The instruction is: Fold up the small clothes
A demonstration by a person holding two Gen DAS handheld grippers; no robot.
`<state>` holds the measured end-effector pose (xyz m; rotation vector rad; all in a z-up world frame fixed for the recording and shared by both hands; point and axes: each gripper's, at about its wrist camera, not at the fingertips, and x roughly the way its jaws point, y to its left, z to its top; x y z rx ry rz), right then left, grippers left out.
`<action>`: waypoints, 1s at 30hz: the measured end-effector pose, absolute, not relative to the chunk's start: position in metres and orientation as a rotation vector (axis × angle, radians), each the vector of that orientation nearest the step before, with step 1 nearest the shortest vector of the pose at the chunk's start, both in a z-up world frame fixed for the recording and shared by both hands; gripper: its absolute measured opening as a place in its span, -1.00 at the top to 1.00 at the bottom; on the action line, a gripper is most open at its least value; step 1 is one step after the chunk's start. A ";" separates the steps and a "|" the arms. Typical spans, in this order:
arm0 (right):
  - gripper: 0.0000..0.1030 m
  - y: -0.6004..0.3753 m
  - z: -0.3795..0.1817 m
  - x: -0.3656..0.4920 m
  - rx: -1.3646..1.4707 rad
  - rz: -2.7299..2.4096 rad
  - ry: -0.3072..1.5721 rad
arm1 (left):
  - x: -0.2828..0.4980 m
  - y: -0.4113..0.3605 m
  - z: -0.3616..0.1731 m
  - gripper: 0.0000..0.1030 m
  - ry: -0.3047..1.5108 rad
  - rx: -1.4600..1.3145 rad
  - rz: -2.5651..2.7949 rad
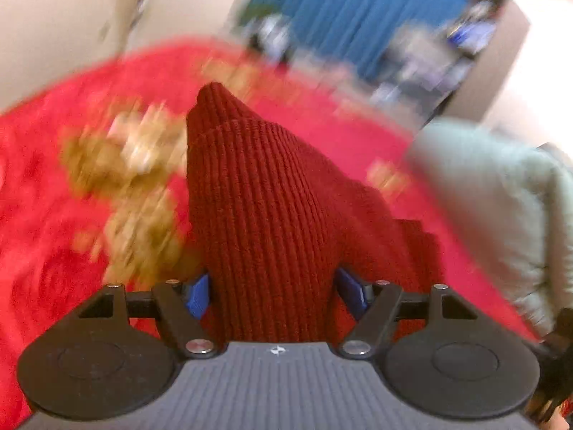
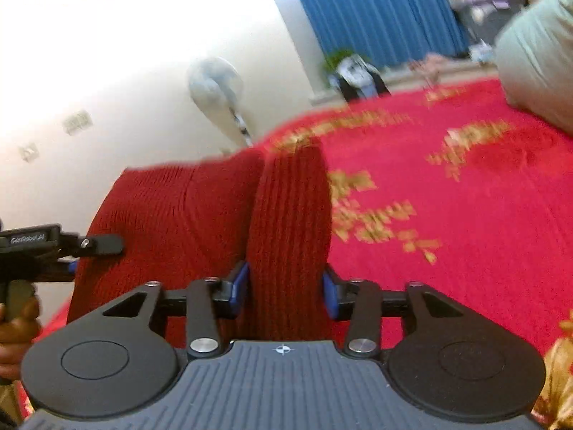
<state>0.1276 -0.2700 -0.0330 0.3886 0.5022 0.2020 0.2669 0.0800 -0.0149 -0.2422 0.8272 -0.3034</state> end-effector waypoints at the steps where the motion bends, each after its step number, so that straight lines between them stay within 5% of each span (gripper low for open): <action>1: 0.10 -0.273 -0.035 0.130 0.407 0.185 0.526 | 0.270 0.082 -0.021 -0.48 0.864 -0.224 -0.249; 4: 0.01 -0.277 -0.028 0.128 0.430 0.230 0.536 | 0.269 0.089 -0.016 -0.48 0.838 -0.219 -0.210; 8: -0.43 -0.258 -0.018 0.116 0.362 0.407 0.604 | 0.261 0.092 -0.005 -0.51 0.814 -0.252 -0.234; 10: -0.44 -0.246 -0.024 0.119 0.290 0.428 0.680 | 0.258 0.088 -0.003 -0.51 0.823 -0.246 -0.250; 12: -0.25 -0.232 -0.037 0.121 0.202 0.438 0.731 | 0.254 0.083 -0.001 -0.51 0.823 -0.215 -0.251; 15: 0.57 -0.225 -0.047 0.126 0.168 0.433 0.778 | 0.243 0.083 -0.005 -0.51 0.825 -0.170 -0.263; 22: 0.62 -0.244 -0.040 0.127 0.272 0.464 0.805 | 0.227 0.076 -0.007 -0.51 0.840 -0.044 -0.358; 25: 0.62 -0.246 -0.065 0.131 0.297 0.439 0.890 | 0.241 0.070 -0.041 -0.69 0.986 0.027 -0.301; 30: 0.57 -0.246 -0.048 0.121 0.293 0.440 0.838 | 0.222 0.077 -0.015 -0.47 0.889 -0.006 -0.386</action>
